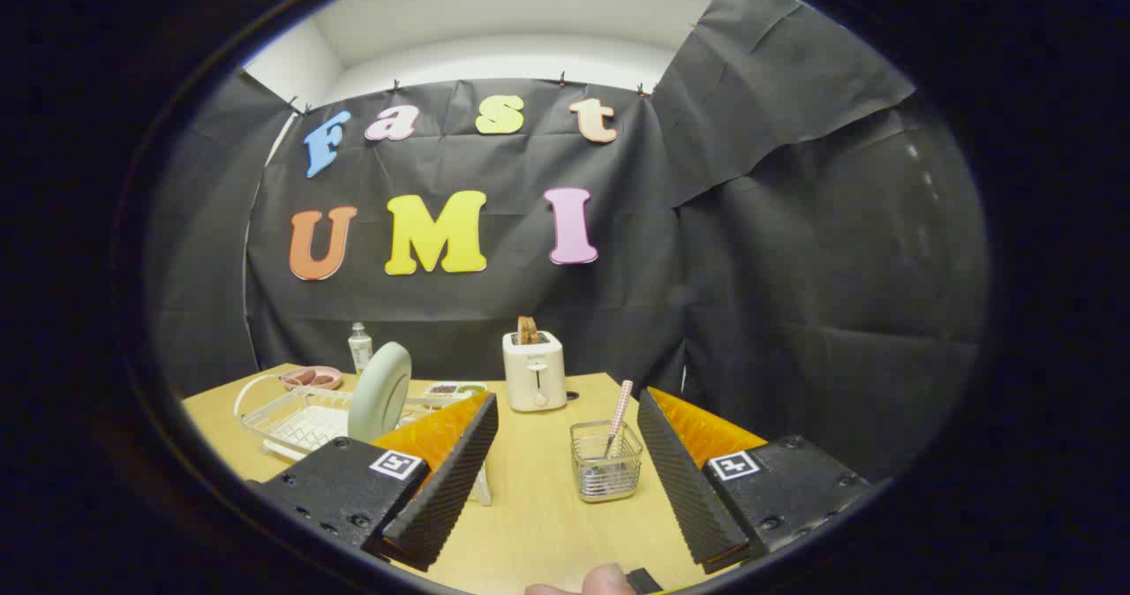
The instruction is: Take the plate from the dish rack, then take the spoon from the basket and place it into the plate.
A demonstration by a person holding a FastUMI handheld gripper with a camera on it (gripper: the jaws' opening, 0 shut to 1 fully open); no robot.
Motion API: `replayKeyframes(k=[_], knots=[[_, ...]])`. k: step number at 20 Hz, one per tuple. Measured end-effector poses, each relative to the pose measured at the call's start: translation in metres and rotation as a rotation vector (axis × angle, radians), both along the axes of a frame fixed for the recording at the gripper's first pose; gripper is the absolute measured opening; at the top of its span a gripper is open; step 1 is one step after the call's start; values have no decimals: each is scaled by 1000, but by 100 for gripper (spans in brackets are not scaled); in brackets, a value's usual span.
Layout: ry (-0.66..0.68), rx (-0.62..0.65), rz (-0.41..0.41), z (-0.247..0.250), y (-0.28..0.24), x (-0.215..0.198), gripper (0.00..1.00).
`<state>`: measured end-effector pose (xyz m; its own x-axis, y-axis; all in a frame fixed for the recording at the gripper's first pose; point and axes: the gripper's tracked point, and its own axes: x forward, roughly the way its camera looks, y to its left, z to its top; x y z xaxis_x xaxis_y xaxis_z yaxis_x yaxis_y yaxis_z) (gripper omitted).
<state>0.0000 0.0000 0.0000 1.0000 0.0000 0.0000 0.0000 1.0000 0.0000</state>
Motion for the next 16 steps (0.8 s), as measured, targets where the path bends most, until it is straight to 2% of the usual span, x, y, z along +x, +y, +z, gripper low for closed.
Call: replayKeyframes(k=[8,14,16], knots=[[0,-46,19,-2,6,1,100],[36,-33,87,-5,17,2,100],[35,-45,84,-2,14,-1,100]])
